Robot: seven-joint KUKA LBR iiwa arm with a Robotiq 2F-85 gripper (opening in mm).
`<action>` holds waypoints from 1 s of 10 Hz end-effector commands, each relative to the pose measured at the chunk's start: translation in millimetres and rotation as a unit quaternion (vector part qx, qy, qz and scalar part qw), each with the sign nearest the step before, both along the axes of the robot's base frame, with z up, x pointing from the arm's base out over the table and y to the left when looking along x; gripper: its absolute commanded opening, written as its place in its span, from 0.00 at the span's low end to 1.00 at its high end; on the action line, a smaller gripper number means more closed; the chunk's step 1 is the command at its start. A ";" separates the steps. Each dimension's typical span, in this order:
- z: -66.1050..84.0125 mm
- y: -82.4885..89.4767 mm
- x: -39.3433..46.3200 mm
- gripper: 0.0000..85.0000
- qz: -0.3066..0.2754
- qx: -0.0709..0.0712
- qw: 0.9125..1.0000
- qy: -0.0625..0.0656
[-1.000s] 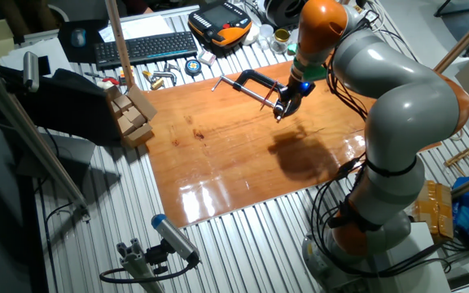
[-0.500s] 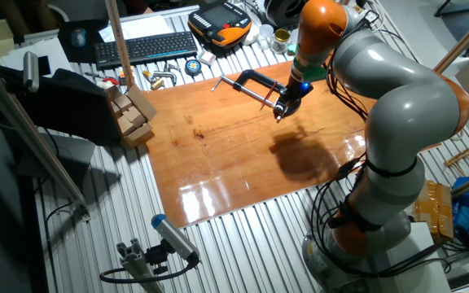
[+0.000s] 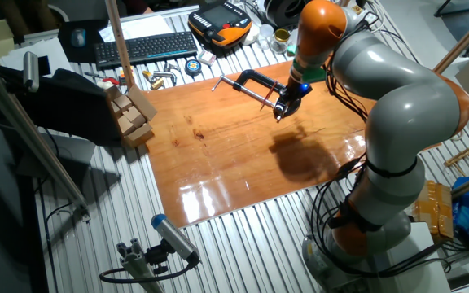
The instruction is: Insert the pencil into the pencil sharpener
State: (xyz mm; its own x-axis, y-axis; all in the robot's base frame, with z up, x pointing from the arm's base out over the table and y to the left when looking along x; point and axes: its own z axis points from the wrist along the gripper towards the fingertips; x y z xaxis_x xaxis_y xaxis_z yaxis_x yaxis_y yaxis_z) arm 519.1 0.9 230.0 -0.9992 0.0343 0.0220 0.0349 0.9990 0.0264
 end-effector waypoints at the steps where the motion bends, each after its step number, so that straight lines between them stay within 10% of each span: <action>1: -5.2 -0.4 1.5 0.00 -0.001 0.002 1.000 -0.002; 10: -16.7 -6.0 31.5 0.00 -0.053 -0.009 0.999 0.000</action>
State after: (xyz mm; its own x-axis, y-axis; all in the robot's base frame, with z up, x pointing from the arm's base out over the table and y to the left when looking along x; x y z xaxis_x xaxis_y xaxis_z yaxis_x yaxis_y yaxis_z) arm 551.8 -5.8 212.9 -0.9899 0.1402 0.0186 0.1404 0.9901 0.0083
